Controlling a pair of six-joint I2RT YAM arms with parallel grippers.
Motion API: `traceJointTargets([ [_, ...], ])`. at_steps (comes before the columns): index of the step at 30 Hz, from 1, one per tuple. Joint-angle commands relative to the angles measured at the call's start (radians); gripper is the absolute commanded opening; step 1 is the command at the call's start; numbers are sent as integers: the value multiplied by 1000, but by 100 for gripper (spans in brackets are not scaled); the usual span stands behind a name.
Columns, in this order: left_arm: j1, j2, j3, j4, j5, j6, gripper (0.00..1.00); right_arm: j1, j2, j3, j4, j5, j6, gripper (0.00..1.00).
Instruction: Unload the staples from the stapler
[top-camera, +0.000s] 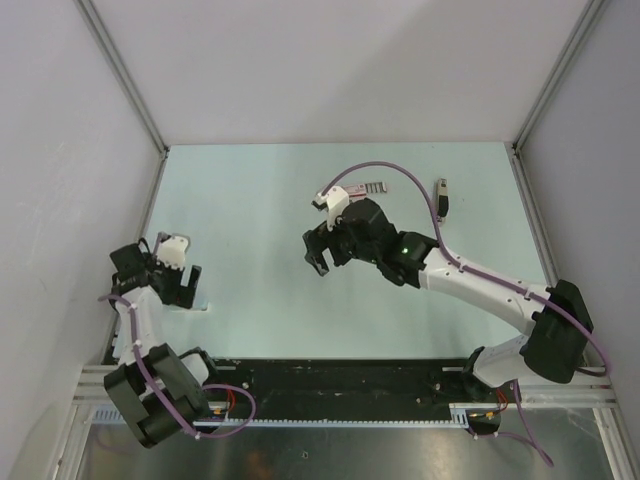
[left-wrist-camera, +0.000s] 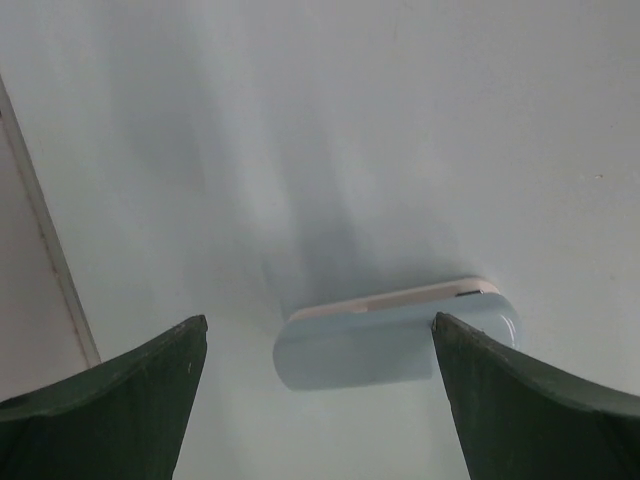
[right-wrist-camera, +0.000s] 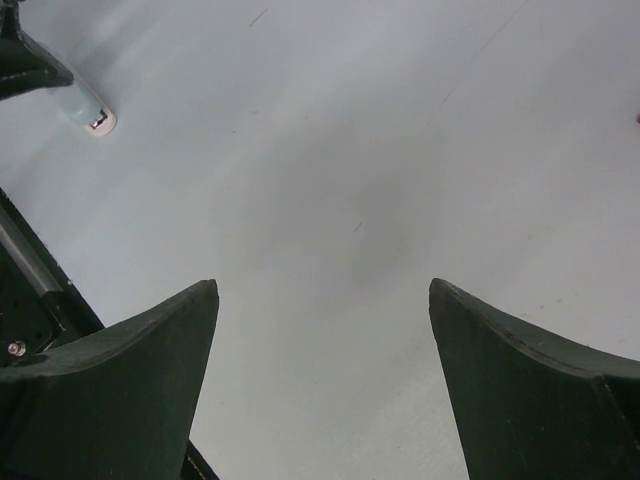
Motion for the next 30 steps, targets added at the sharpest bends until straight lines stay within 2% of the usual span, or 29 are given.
traceJointTargets([
  [1,46,69,18,-106,46,204,99,31,-3,3,-6,70,-27,91],
  [7,196,129,203,-258,191,292,99,52,-4,-15,-6,117,-30,90],
  [10,233,133,241,-334,217,371,99,57,1,-23,4,126,-26,90],
  [19,243,120,163,-351,131,582,99,68,5,-34,36,165,-12,87],
  [26,235,273,209,-316,116,587,99,72,1,-37,40,170,5,80],
  [30,180,309,212,-250,87,538,99,76,-4,-40,45,172,12,79],
])
